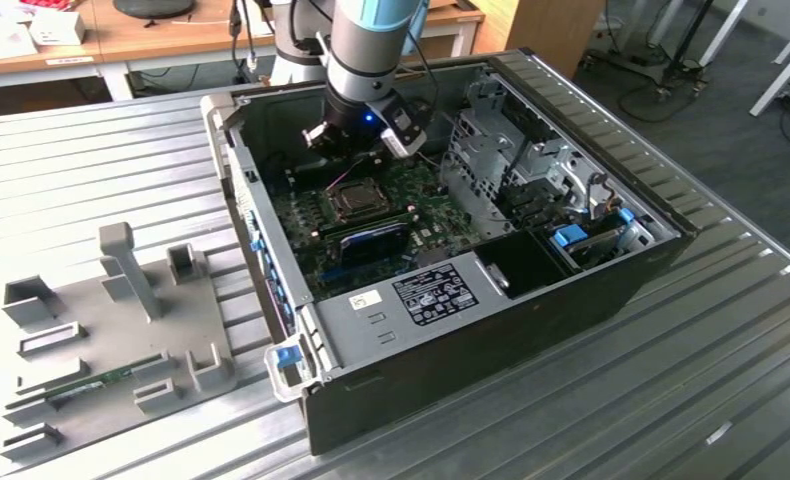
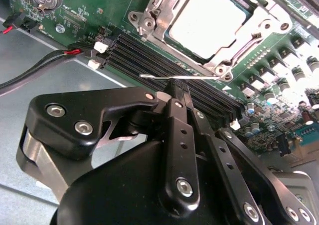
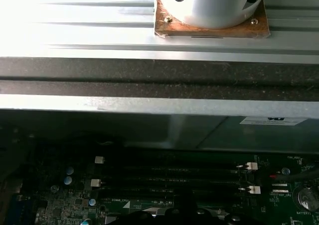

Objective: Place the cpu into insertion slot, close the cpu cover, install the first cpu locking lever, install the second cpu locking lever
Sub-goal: 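Install the first cpu locking lever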

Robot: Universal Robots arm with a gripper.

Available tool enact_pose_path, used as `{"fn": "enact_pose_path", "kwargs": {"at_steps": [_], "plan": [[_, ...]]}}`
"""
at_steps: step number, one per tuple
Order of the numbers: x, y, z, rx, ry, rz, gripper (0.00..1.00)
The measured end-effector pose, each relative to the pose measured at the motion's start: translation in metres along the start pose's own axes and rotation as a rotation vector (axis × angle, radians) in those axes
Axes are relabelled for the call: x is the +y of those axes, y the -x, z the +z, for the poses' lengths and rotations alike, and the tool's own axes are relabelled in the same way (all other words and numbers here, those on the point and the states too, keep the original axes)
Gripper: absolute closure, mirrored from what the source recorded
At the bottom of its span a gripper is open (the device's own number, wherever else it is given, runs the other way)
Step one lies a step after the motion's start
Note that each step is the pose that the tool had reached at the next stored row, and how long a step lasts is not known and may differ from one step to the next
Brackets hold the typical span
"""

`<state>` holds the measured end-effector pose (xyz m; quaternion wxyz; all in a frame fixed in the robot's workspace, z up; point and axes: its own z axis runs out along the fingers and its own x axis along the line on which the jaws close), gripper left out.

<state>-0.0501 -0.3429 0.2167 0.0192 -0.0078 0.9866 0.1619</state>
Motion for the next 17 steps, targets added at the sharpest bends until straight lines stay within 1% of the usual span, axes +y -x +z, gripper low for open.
{"fn": "enact_pose_path", "kwargs": {"at_steps": [6, 17], "plan": [[-0.0003, 0.0013, 0.0009, -0.0002, 0.0002, 0.000, 0.90], [-0.0020, 0.0018, 0.0059, -0.0001, 0.0001, 0.000, 0.90]]}}
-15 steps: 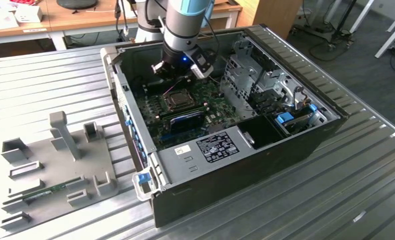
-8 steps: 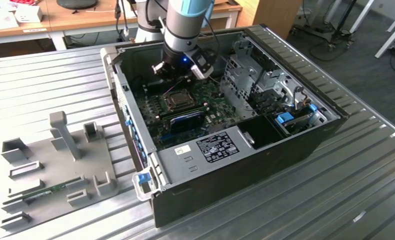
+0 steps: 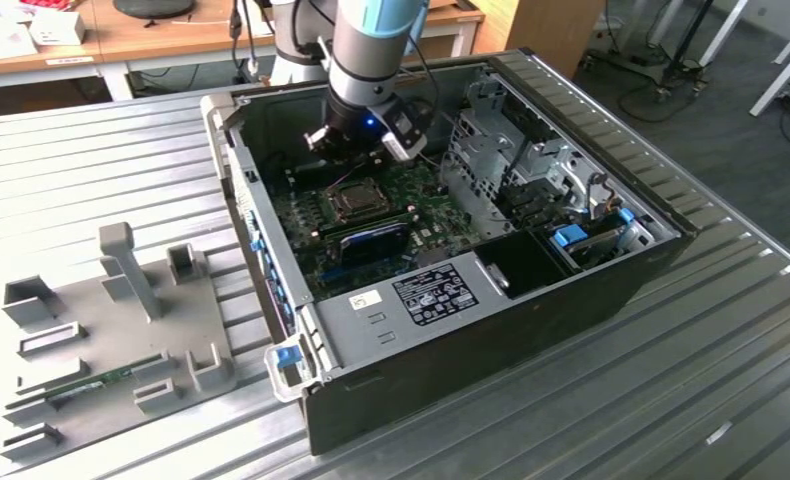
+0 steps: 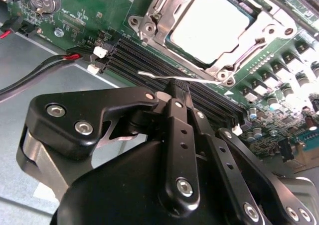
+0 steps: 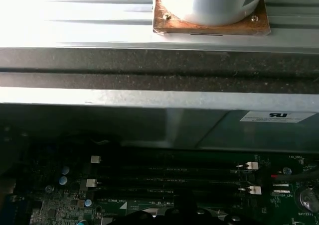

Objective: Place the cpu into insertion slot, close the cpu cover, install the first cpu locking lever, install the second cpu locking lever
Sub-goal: 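Install the first cpu locking lever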

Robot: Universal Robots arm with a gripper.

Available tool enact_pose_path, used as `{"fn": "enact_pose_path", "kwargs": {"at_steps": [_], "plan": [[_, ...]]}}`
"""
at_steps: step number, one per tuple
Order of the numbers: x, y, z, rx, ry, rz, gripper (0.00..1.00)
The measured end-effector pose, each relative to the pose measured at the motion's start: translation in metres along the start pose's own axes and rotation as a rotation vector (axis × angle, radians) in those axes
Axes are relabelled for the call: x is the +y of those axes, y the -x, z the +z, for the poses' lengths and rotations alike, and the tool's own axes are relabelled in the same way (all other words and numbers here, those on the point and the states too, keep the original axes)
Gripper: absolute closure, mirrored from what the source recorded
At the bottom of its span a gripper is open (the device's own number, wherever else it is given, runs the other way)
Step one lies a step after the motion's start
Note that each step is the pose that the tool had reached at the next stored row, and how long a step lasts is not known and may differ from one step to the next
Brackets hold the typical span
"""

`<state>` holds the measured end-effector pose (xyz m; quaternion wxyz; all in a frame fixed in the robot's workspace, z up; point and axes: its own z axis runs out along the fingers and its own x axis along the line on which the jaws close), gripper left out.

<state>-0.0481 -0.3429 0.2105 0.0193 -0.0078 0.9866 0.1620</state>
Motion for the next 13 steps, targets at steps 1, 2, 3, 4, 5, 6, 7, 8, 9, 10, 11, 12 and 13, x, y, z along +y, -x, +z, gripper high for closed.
{"fn": "enact_pose_path", "kwargs": {"at_steps": [1, 2, 3, 4, 5, 6, 7, 8, 9, 10, 11, 12, 13], "plan": [[-0.0001, 0.0001, 0.0004, 0.0000, -0.0001, 0.000, 0.90], [-0.0003, 0.0002, 0.0008, 0.0000, -0.0001, 0.000, 0.90], [-0.0004, 0.0004, 0.0011, 0.0001, -0.0001, 0.000, 0.90], [-0.0005, 0.0005, 0.0015, 0.0001, -0.0001, 0.000, 0.90], [-0.0006, 0.0007, 0.0017, 0.0001, -0.0002, 0.000, 0.90], [-0.0007, 0.0009, 0.0021, 0.0001, -0.0001, 0.000, 0.90], [-0.0008, 0.0012, 0.0024, 0.0001, -0.0001, 0.000, 0.90], [-0.0009, 0.0014, 0.0027, 0.0001, -0.0001, 0.000, 0.90], [-0.0010, 0.0016, 0.0029, 0.0001, -0.0002, 0.000, 0.90], [-0.0011, 0.0018, 0.0031, 0.0001, -0.0002, 0.000, 0.90], [-0.0012, 0.0021, 0.0034, 0.0001, -0.0001, 0.000, 0.90], [-0.0013, 0.0023, 0.0036, 0.0000, -0.0001, 0.000, 0.90], [-0.0013, 0.0025, 0.0037, 0.0001, -0.0002, 0.000, 0.90]]}}
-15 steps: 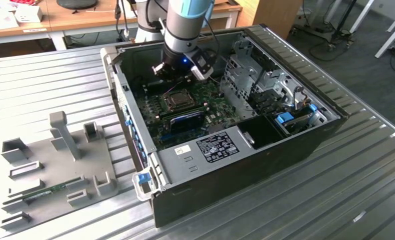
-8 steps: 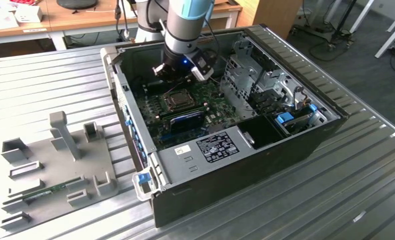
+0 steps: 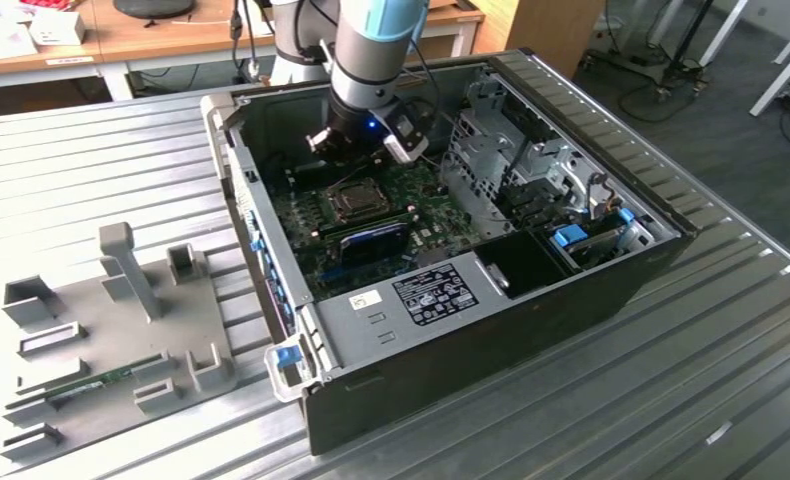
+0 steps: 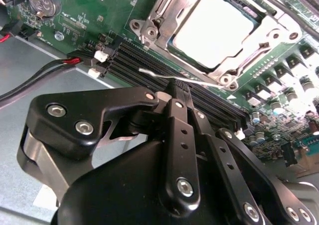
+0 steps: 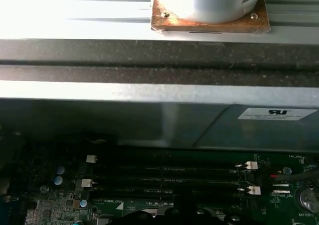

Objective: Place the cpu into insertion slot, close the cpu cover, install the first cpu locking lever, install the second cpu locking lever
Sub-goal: 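Install the first cpu locking lever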

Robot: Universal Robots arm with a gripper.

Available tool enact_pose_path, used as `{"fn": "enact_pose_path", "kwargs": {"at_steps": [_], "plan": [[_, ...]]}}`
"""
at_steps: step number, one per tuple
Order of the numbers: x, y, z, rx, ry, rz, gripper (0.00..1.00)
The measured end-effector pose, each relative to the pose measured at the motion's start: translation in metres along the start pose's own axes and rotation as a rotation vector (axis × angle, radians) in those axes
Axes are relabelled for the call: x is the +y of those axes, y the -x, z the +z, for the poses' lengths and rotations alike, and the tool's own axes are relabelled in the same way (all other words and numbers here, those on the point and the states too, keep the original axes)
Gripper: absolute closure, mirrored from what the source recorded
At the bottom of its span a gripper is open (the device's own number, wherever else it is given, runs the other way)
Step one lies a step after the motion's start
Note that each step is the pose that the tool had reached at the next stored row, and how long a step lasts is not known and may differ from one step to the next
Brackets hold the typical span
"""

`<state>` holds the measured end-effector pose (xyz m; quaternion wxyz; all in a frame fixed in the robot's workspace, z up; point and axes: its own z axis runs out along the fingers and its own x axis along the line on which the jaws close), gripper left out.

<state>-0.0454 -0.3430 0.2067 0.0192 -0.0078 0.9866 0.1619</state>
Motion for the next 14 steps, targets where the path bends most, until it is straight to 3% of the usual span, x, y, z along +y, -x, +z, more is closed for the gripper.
{"fn": "enact_pose_path", "kwargs": {"at_steps": [14], "plan": [[-0.0007, 0.0027, 0.0022, -0.0001, 0.0001, 0.000, 0.90]]}}
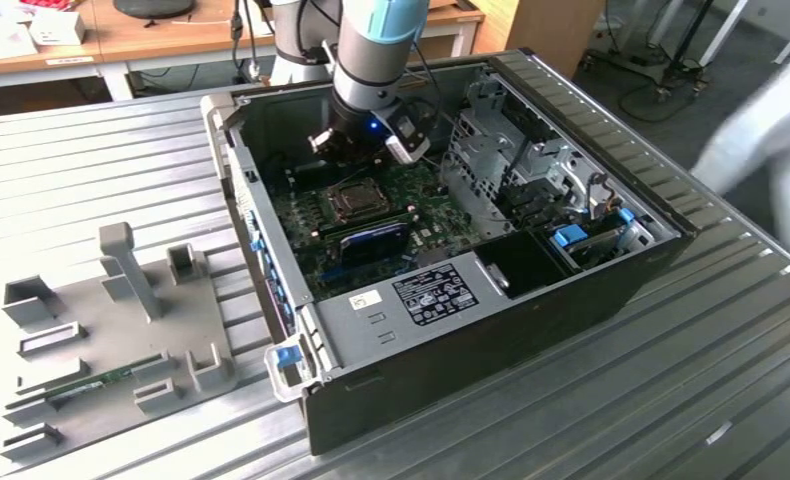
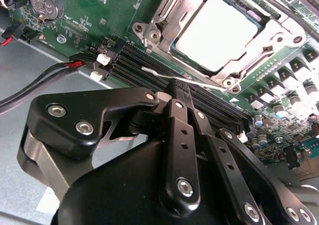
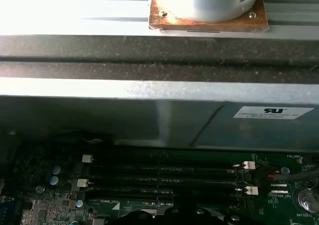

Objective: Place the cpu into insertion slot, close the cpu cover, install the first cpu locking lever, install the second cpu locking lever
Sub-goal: 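Install the first cpu locking lever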

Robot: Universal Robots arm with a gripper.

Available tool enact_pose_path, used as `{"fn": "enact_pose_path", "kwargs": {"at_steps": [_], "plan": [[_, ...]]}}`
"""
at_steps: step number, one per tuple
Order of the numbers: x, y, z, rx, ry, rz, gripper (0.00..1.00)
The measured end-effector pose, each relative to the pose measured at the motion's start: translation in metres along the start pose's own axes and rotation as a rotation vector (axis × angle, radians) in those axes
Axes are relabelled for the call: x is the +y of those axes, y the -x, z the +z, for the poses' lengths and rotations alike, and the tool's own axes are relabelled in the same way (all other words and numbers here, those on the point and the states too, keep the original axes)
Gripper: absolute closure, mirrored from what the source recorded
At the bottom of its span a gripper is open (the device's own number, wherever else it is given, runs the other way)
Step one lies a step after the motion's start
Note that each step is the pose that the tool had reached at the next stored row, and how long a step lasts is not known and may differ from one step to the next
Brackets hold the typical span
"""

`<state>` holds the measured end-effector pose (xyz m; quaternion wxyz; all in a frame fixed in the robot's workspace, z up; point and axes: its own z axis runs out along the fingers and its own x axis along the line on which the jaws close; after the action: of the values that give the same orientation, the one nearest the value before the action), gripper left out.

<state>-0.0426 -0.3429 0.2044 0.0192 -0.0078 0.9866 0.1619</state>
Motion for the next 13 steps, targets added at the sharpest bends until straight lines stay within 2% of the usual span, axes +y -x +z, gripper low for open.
{"fn": "enact_pose_path", "kwargs": {"at_steps": [13], "plan": [[-0.0015, 0.0007, 0.0043, 0.0000, 0.0000, 0.000, 0.90]]}}
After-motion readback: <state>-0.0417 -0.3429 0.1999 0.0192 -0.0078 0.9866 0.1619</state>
